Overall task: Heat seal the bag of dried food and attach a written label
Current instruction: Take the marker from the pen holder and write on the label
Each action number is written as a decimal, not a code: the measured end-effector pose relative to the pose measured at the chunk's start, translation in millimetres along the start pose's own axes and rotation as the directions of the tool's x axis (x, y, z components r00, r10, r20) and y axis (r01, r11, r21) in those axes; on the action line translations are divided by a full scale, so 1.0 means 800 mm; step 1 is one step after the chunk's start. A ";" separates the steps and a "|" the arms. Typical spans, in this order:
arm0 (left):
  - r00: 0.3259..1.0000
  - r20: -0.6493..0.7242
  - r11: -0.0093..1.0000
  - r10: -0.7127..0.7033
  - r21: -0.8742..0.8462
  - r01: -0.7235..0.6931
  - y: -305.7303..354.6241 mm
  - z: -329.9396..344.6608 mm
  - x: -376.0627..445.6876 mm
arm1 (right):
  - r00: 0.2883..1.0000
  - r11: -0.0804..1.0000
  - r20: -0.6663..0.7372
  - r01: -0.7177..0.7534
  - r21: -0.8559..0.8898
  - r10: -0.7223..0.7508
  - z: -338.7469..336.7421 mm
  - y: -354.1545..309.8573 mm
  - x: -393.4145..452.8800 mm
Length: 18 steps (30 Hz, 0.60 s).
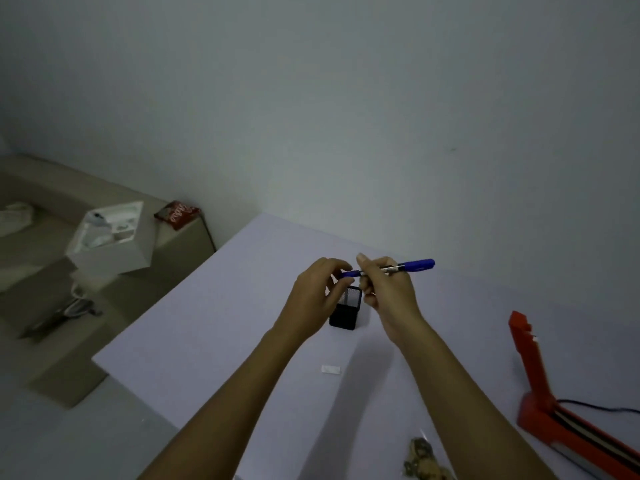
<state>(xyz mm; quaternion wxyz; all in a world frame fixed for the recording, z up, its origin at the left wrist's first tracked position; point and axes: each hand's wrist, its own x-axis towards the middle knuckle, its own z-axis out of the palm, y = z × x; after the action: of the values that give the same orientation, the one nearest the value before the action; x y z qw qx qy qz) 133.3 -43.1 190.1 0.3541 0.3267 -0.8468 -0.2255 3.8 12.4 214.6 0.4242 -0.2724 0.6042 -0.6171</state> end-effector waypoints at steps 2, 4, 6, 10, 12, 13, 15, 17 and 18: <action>1.000 0.017 1.000 0.005 0.030 -0.005 0.014 -0.013 -0.013 | 0.999 0.999 0.037 0.024 -0.024 -0.023 0.004 -0.006 -0.018; 0.999 0.040 0.996 -0.001 0.085 -0.002 0.028 -0.026 -0.023 | 0.998 0.999 0.063 0.030 -0.043 -0.028 0.004 -0.012 -0.033; 0.997 0.077 0.993 -0.012 0.121 0.002 0.040 -0.042 -0.029 | 0.997 0.999 0.069 0.027 -0.017 -0.026 -0.001 -0.021 -0.044; 0.988 0.138 0.998 -0.065 0.023 0.063 0.069 -0.062 -0.027 | 0.995 0.998 0.082 0.052 0.030 -0.054 -0.002 -0.038 -0.054; 0.984 0.155 0.993 -0.086 -0.063 0.097 0.075 -0.073 -0.029 | 0.997 0.993 0.043 0.064 0.095 -0.068 -0.009 -0.045 -0.053; 0.984 0.130 0.980 -0.124 -0.136 0.142 0.068 -0.086 -0.033 | 0.998 0.979 -0.025 0.059 0.197 -0.056 -0.022 -0.050 -0.047; 0.969 0.019 0.939 -0.248 -0.241 0.245 0.028 -0.123 -0.049 | 0.986 0.930 -0.164 0.097 0.353 -0.040 -0.068 -0.068 -0.032; 0.940 -0.037 0.920 -0.338 -0.224 0.322 -0.017 -0.160 -0.064 | 0.978 0.930 -0.191 0.145 0.337 -0.083 -0.104 -0.087 -0.026; 0.930 -0.023 0.916 -0.367 -0.184 0.357 -0.035 -0.167 -0.067 | 0.982 0.938 -0.149 0.154 0.311 -0.112 -0.109 -0.092 -0.026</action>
<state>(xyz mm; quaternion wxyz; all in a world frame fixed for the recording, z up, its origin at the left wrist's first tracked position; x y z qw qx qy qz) 272.7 -44.2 235.1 0.3577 0.4513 -0.7380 -0.3518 -73.9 68.3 279.7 0.3802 -0.1996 0.5017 -0.7509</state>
